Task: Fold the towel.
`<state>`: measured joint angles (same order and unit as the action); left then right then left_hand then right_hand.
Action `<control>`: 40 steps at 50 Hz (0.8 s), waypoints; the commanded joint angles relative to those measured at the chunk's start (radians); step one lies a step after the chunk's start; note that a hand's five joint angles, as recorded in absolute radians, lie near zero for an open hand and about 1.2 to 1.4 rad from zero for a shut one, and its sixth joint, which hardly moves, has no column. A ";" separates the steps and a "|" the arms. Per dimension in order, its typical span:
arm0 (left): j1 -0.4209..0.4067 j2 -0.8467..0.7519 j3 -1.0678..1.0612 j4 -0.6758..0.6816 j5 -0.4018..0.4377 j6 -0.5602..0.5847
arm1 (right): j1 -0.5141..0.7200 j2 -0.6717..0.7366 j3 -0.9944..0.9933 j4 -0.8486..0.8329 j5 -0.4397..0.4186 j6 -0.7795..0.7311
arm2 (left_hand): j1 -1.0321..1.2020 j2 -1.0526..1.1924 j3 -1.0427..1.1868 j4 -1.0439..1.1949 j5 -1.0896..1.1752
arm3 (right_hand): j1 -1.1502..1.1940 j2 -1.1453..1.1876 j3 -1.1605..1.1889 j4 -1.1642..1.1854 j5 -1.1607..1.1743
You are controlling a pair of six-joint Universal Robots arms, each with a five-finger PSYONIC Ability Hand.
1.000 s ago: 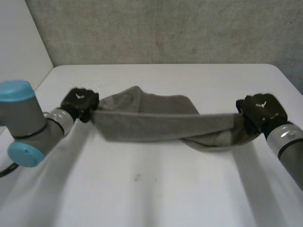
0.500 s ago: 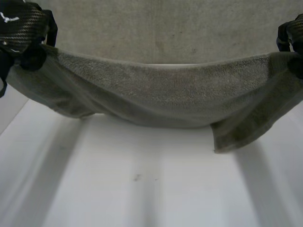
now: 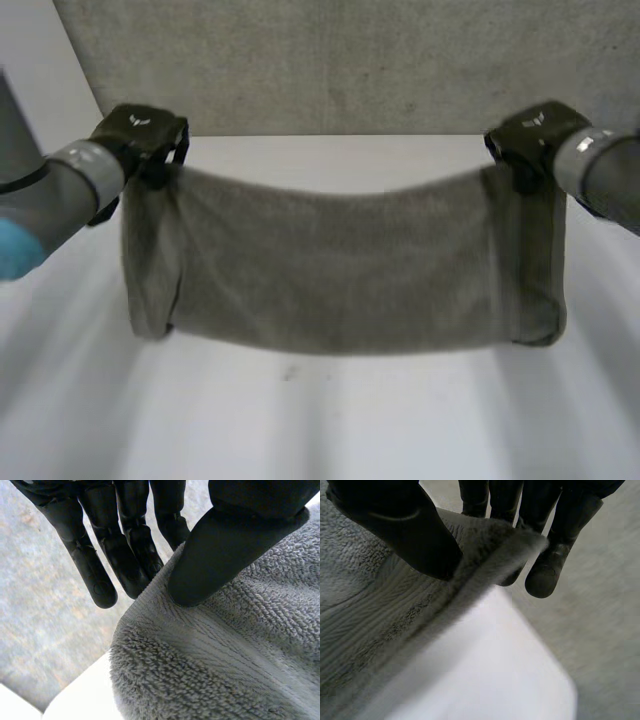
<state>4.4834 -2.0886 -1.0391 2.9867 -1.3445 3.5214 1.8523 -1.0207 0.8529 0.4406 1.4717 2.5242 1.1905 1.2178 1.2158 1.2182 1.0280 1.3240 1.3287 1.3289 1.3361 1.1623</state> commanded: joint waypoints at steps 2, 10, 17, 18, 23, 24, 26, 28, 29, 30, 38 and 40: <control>-0.056 -0.162 0.445 0.135 -0.053 -0.048 | 0.028 0.143 -0.359 -0.335 0.084 0.022 | 0.206 0.178 0.180 0.178 0.194 | 0.072 0.068 0.067 0.060 0.059; -0.055 -0.070 0.516 0.468 -0.203 -0.364 | 0.028 0.048 -0.365 -0.677 0.085 0.166 | 0.206 0.178 0.180 0.178 0.194 | 0.072 0.068 0.067 0.060 0.059; -0.043 -0.024 0.253 0.451 -0.209 -0.411 | 0.025 0.005 -0.169 -0.486 -0.007 0.185 | 0.206 0.178 0.180 0.178 0.194 | 0.072 0.068 0.067 0.060 0.059; -0.042 -0.024 0.252 0.451 -0.209 -0.410 | 0.025 0.005 -0.169 -0.485 -0.007 0.185 | 0.206 0.178 0.180 0.178 0.194 | 0.072 0.068 0.067 0.060 0.059; -0.033 0.035 -0.103 0.462 -0.119 -0.355 | 0.015 0.001 0.071 -0.395 -0.074 0.163 | 0.206 0.178 0.180 0.178 0.194 | 0.072 0.068 0.067 0.060 0.059; -0.033 0.035 -0.104 0.462 -0.119 -0.355 | 0.015 0.001 0.072 -0.395 -0.074 0.163 | 0.206 0.178 0.180 0.178 0.194 | 0.072 0.068 0.067 0.060 0.059; -0.032 0.038 -0.185 0.479 -0.087 -0.323 | 0.013 0.002 0.146 -0.396 -0.083 0.145 | 0.206 0.178 0.180 0.178 0.194 | 0.072 0.068 0.067 0.060 0.059; -0.027 0.033 -0.338 0.526 -0.041 -0.244 | 0.013 0.013 0.279 -0.413 -0.105 0.090 | 0.206 0.178 0.180 0.178 0.194 | 0.072 0.068 0.067 0.060 0.059; -0.027 0.033 -0.338 0.526 -0.041 -0.243 | 0.013 0.013 0.279 -0.413 -0.105 0.090 | 0.206 0.178 0.180 0.178 0.194 | 0.072 0.068 0.067 0.060 0.059; -0.026 0.022 -0.402 0.552 -0.029 -0.198 | 0.013 0.021 0.338 -0.439 -0.110 0.058 | 0.206 0.178 0.180 0.178 0.194 | 0.072 0.068 0.067 0.060 0.059; 0.010 -0.036 -0.587 0.610 -0.019 -0.016 | 0.012 0.059 0.584 -0.571 -0.099 -0.067 | 0.206 0.178 0.180 0.178 0.194 | 0.072 0.068 0.067 0.060 0.059; 0.022 -0.034 -0.610 0.610 -0.019 0.004 | 0.012 0.050 0.614 -0.580 -0.096 -0.068 | 0.206 0.178 0.180 0.178 0.194 | 0.072 0.068 0.067 0.060 0.059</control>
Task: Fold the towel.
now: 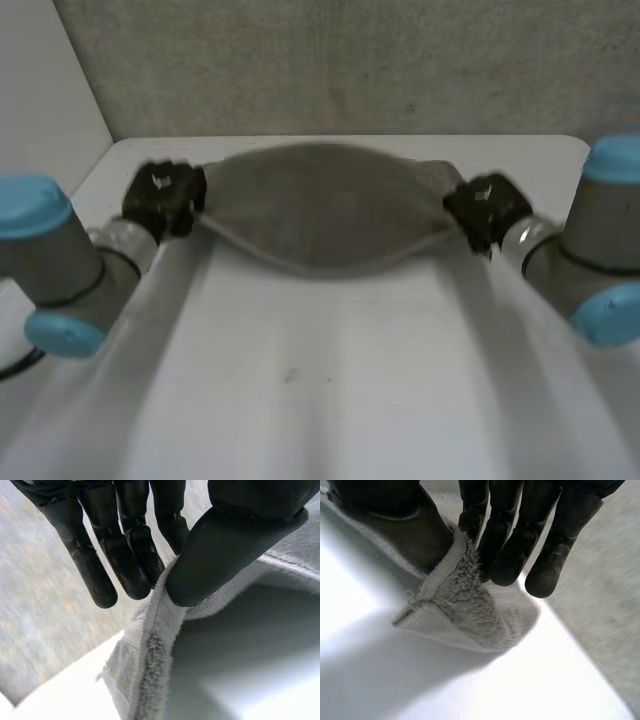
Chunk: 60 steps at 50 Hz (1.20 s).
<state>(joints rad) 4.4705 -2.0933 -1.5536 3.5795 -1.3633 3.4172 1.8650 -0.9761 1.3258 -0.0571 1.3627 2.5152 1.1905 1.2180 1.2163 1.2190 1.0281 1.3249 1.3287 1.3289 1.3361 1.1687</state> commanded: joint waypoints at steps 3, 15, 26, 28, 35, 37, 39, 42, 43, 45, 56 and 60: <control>0.062 -0.008 -0.135 0.018 0.001 0.126 | -0.015 -0.035 0.184 -0.082 0.026 -0.055 | 0.206 0.178 0.180 0.177 0.194 | 0.071 0.068 0.067 0.060 0.053; 0.076 0.062 -0.230 0.030 0.003 0.131 | -0.096 -0.265 0.352 -0.087 0.055 -0.015 | -0.279 -0.307 -0.305 -0.308 -0.291 | 0.071 0.068 0.067 0.060 0.053; 0.076 0.027 -0.218 0.033 0.013 0.131 | -0.121 -0.274 0.391 -0.087 0.052 -0.009 | -0.372 -0.400 -0.398 -0.401 -0.384 | 0.071 0.068 0.067 0.060 0.053; 0.076 0.026 -0.218 0.033 0.013 0.131 | -0.122 -0.274 0.392 -0.087 0.050 -0.009 | -0.366 -0.394 -0.392 -0.395 -0.379 | 0.071 0.068 0.067 0.060 0.053; 0.076 0.016 -0.220 0.032 0.016 0.131 | -0.124 -0.274 0.389 -0.089 0.052 -0.007 | -0.363 -0.391 -0.389 -0.392 -0.376 | 0.071 0.068 0.067 0.060 0.053; 0.076 0.018 -0.232 0.030 0.018 0.131 | -0.124 -0.274 0.389 -0.089 0.052 -0.007 | -0.387 -0.414 -0.412 -0.415 -0.399 | 0.071 0.068 0.067 0.060 0.053; 0.076 0.025 -0.237 0.025 0.023 0.132 | -0.122 -0.273 0.392 -0.089 0.052 -0.007 | -0.477 -0.504 -0.503 -0.505 -0.489 | 0.071 0.068 0.067 0.060 0.053; 0.075 0.044 -0.247 0.012 0.045 0.134 | -0.121 -0.266 0.395 -0.089 0.050 -0.007 | -0.657 -0.684 -0.682 -0.685 -0.669 | 0.071 0.068 0.067 0.060 0.053; 0.076 0.058 -0.261 0.010 0.067 0.134 | -0.121 -0.263 0.395 -0.089 0.050 -0.007 | -0.660 -0.687 -0.686 -0.688 -0.672 | 0.071 0.068 0.067 0.060 0.053; 0.076 0.068 -0.273 0.012 0.093 0.134 | -0.121 -0.262 0.398 -0.090 0.050 -0.009 | -0.660 -0.687 -0.686 -0.688 -0.672 | 0.071 0.068 0.067 0.060 0.053; 0.099 0.043 -0.272 0.015 0.132 0.181 | -0.119 -0.257 0.409 -0.110 0.049 -0.009 | -0.648 -0.676 -0.674 -0.677 -0.660 | 0.071 0.068 0.067 0.060 0.053; 0.102 0.024 -0.264 0.019 0.132 0.221 | -0.119 -0.257 0.412 -0.112 0.049 -0.009 | -0.645 -0.673 -0.671 -0.674 -0.657 | 0.071 0.068 0.067 0.060 0.053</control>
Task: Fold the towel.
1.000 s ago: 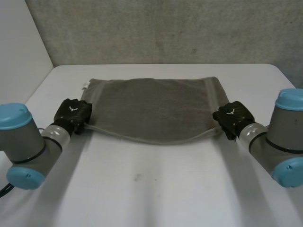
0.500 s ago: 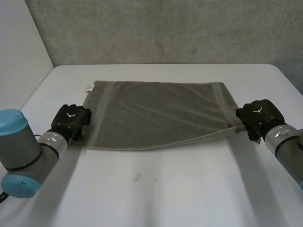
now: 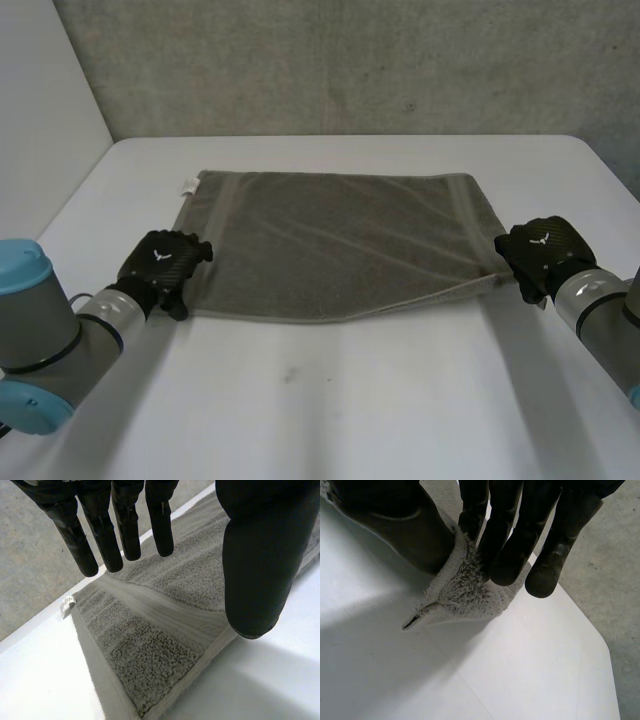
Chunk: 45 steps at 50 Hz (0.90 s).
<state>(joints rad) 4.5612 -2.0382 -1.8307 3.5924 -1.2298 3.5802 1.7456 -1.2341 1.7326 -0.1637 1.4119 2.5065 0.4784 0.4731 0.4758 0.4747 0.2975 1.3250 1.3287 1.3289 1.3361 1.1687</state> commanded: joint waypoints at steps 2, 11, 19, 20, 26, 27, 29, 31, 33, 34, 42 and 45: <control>0.013 -0.049 0.022 0.006 -0.002 0.094 | 0.000 0.001 0.005 -0.007 -0.002 0.000 | 0.067 0.072 0.069 0.071 0.073 | 0.071 0.068 0.067 0.060 0.053; 0.035 -0.077 0.059 0.005 -0.002 0.115 | 0.000 0.007 0.007 -0.016 -0.002 0.000 | 0.079 0.084 0.081 0.082 0.085 | 0.071 0.068 0.067 0.060 0.053; 0.035 -0.132 0.123 0.002 -0.005 0.115 | 0.003 0.015 0.008 -0.016 -0.004 0.000 | 0.105 0.110 0.108 0.109 0.111 | 0.071 0.068 0.067 0.060 0.053; 0.035 -0.140 0.134 0.000 -0.005 0.117 | 0.003 0.015 0.008 -0.016 -0.004 0.000 | 0.111 0.116 0.113 0.115 0.117 | 0.071 0.068 0.067 0.060 0.053; 0.035 -0.160 0.157 0.000 -0.005 0.117 | 0.003 0.021 0.007 -0.017 -0.004 0.000 | 0.131 0.137 0.134 0.135 0.138 | 0.071 0.068 0.067 0.060 0.053; 0.035 -0.166 0.163 -0.001 -0.005 0.117 | 0.003 0.021 0.007 -0.017 -0.004 0.000 | 0.140 0.145 0.143 0.144 0.146 | 0.071 0.068 0.067 0.060 0.053; 0.035 -0.172 0.174 -0.001 -0.005 0.117 | 0.003 0.025 0.007 -0.022 -0.004 -0.001 | 0.184 0.189 0.187 0.188 0.190 | 0.071 0.068 0.067 0.060 0.053; 0.035 -0.172 0.180 0.000 -0.005 0.115 | 0.005 0.027 0.007 -0.023 -0.004 -0.001 | 0.208 0.213 0.210 0.211 0.214 | 0.071 0.068 0.067 0.060 0.053; 0.035 -0.172 0.186 0.000 -0.007 0.115 | 0.005 0.028 0.007 -0.023 -0.004 -0.003 | 0.228 0.233 0.231 0.232 0.234 | 0.071 0.068 0.067 0.060 0.053; 0.035 -0.172 0.194 0.000 -0.007 0.115 | 0.005 0.030 0.007 -0.023 -0.004 -0.005 | 0.249 0.254 0.251 0.252 0.255 | 0.071 0.068 0.067 0.060 0.053; 0.033 -0.171 0.228 -0.003 -0.008 0.109 | 0.006 0.031 0.007 -0.027 -0.004 -0.006 | 0.351 0.357 0.354 0.355 0.358 | 0.071 0.068 0.067 0.060 0.053; 0.032 -0.174 0.229 -0.004 -0.005 0.109 | 0.006 0.031 0.007 -0.027 -0.004 -0.006 | 0.390 0.395 0.392 0.393 0.396 | 0.071 0.068 0.067 0.060 0.053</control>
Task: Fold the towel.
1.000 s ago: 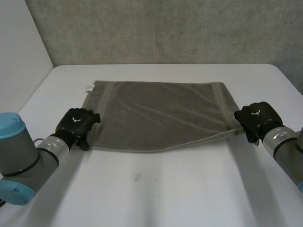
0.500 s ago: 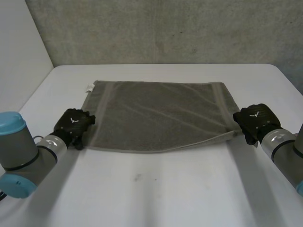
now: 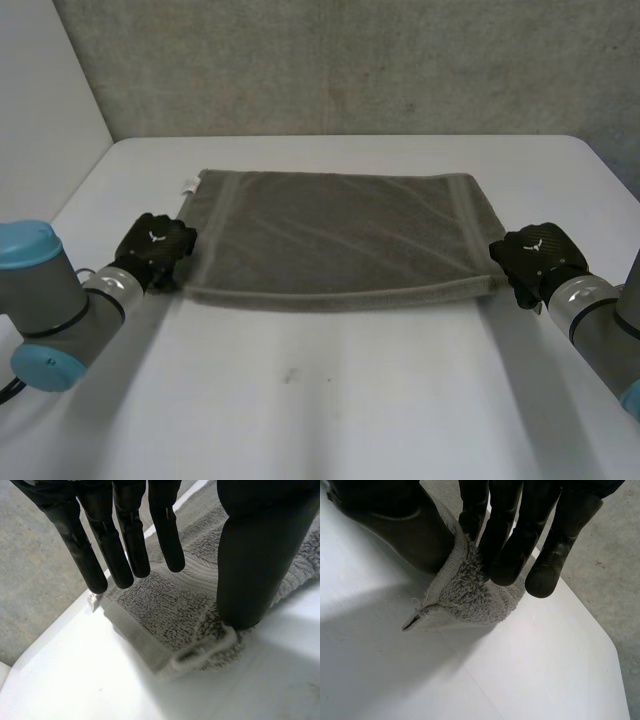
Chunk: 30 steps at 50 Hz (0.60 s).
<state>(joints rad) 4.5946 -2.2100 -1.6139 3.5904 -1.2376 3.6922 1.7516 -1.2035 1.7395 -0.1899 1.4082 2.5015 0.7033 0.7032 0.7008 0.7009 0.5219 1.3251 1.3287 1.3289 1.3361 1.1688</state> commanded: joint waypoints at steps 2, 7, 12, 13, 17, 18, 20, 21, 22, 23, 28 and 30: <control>-0.002 -0.002 0.012 -0.002 0.004 -0.003 | 0.000 0.002 -0.001 0.000 0.000 -0.001 | 0.180 0.180 0.182 0.182 0.186 | 0.071 0.068 0.067 0.060 0.053; -0.002 -0.010 0.003 -0.010 0.007 -0.006 | 0.000 0.016 -0.006 0.000 0.000 -0.004 | 0.408 0.408 0.411 0.411 0.415 | 0.071 0.068 0.067 0.060 0.053; -0.002 -0.013 -0.006 -0.033 0.010 -0.005 | 0.000 0.022 -0.008 0.000 0.000 -0.007 | 0.441 0.441 0.443 0.443 0.448 | 0.071 0.068 0.067 0.060 0.053; -0.002 -0.013 -0.008 -0.042 0.010 -0.005 | 0.000 0.022 -0.008 0.000 0.002 -0.007 | 0.429 0.429 0.432 0.432 0.436 | 0.071 0.068 0.067 0.060 0.053; -0.002 -0.010 -0.011 -0.064 0.010 -0.001 | 0.000 0.022 -0.008 0.000 0.002 -0.007 | 0.362 0.362 0.364 0.364 0.368 | 0.071 0.068 0.067 0.060 0.053; -0.002 -0.004 -0.014 -0.077 0.010 0.000 | 0.000 0.021 -0.008 0.000 0.002 -0.007 | 0.289 0.289 0.291 0.291 0.296 | 0.071 0.068 0.067 0.060 0.053; 0.000 0.003 -0.017 -0.094 0.012 0.002 | 0.000 0.021 -0.008 0.000 0.002 -0.007 | 0.188 0.189 0.191 0.191 0.195 | 0.071 0.068 0.067 0.060 0.053; 0.000 0.012 -0.018 -0.111 0.010 0.002 | 0.000 0.022 -0.008 0.000 0.002 -0.009 | 0.069 0.069 0.072 0.072 0.076 | 0.071 0.068 0.067 0.060 0.053; 0.000 0.025 -0.021 -0.130 0.010 0.003 | 0.000 0.022 -0.008 0.000 0.002 -0.009 | -0.048 -0.048 -0.046 -0.046 -0.041 | 0.071 0.068 0.067 0.060 0.053; 0.000 0.026 -0.021 -0.130 0.010 0.003 | 0.000 0.022 -0.008 0.000 0.002 -0.009 | -0.049 -0.049 -0.047 -0.047 -0.043 | 0.071 0.068 0.067 0.060 0.053; 0.003 0.062 -0.038 -0.176 0.012 0.000 | 0.000 0.022 -0.006 0.000 0.002 -0.009 | -0.149 -0.149 -0.147 -0.147 -0.142 | 0.071 0.068 0.067 0.060 0.053; 0.006 0.078 -0.047 -0.191 0.010 0.000 | 0.000 0.021 -0.006 0.000 0.002 -0.009 | -0.146 -0.146 -0.144 -0.144 -0.139 | 0.071 0.068 0.067 0.060 0.053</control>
<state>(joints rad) 4.5957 -2.1692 -1.6438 3.4401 -1.2265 3.6938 1.7518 -1.1812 1.7325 -0.1902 1.4098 2.4929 0.5236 0.5220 0.5247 0.5248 0.3455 1.3252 1.3287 1.3289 1.3361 1.1688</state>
